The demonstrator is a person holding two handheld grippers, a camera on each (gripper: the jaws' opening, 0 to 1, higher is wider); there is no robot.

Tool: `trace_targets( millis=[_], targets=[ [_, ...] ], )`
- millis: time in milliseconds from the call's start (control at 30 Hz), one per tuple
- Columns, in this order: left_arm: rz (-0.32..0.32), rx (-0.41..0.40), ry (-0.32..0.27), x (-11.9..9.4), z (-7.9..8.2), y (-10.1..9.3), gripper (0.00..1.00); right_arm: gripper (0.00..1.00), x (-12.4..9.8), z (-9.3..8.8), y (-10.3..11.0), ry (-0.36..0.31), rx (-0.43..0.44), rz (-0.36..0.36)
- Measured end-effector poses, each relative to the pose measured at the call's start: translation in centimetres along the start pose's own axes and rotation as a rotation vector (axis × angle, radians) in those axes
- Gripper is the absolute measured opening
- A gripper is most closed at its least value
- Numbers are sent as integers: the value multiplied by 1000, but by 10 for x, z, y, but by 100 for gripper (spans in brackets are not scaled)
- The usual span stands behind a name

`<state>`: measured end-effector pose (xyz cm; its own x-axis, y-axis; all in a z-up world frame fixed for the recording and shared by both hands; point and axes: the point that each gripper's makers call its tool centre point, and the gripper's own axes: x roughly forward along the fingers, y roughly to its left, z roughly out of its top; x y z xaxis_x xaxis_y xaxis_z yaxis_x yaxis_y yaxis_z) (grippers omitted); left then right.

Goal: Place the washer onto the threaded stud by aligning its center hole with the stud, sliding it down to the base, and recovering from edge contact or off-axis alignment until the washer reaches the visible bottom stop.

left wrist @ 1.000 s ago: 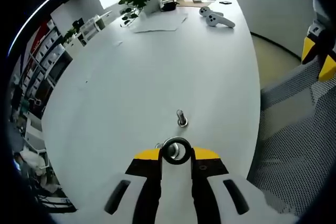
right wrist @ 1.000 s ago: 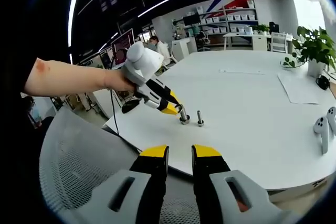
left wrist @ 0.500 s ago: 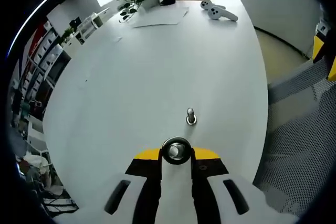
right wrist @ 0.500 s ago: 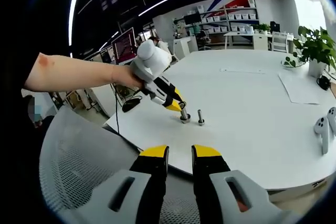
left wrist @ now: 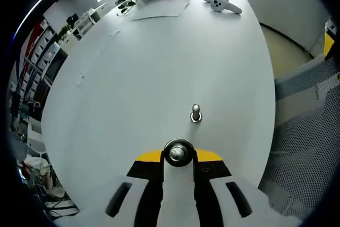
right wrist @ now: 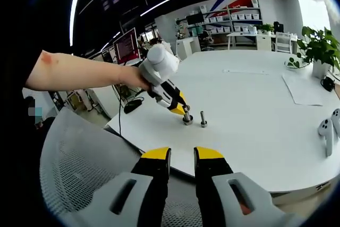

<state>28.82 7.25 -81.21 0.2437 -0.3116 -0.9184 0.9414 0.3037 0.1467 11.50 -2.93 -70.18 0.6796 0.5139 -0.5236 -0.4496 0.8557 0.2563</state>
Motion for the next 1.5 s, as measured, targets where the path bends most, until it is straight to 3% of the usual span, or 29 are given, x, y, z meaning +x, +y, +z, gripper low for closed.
trace_targets(
  millis=[467, 767, 1067, 1200, 1400, 1500],
  targets=[
    [-21, 2, 58, 24, -10, -4, 18, 21, 0, -1, 0, 3, 0, 1],
    [-30, -30, 69, 29, -12, -4, 19, 20, 1, -1, 2, 10, -7, 11],
    [-40, -13, 61, 31, -14, -5, 20, 20, 0, -2, 3, 12, -9, 18],
    [-17, 50, 67, 24, -18, -7, 20, 20, 1, -1, 3, 10, -10, 21],
    [2, -20, 12, 3, -18, -2, 21, 20, 1, -2, 4, 15, -15, 27],
    [71, -32, -27, -20, -20, 8, 21, 20, 1, -2, 4, 16, -14, 27]
  ],
)
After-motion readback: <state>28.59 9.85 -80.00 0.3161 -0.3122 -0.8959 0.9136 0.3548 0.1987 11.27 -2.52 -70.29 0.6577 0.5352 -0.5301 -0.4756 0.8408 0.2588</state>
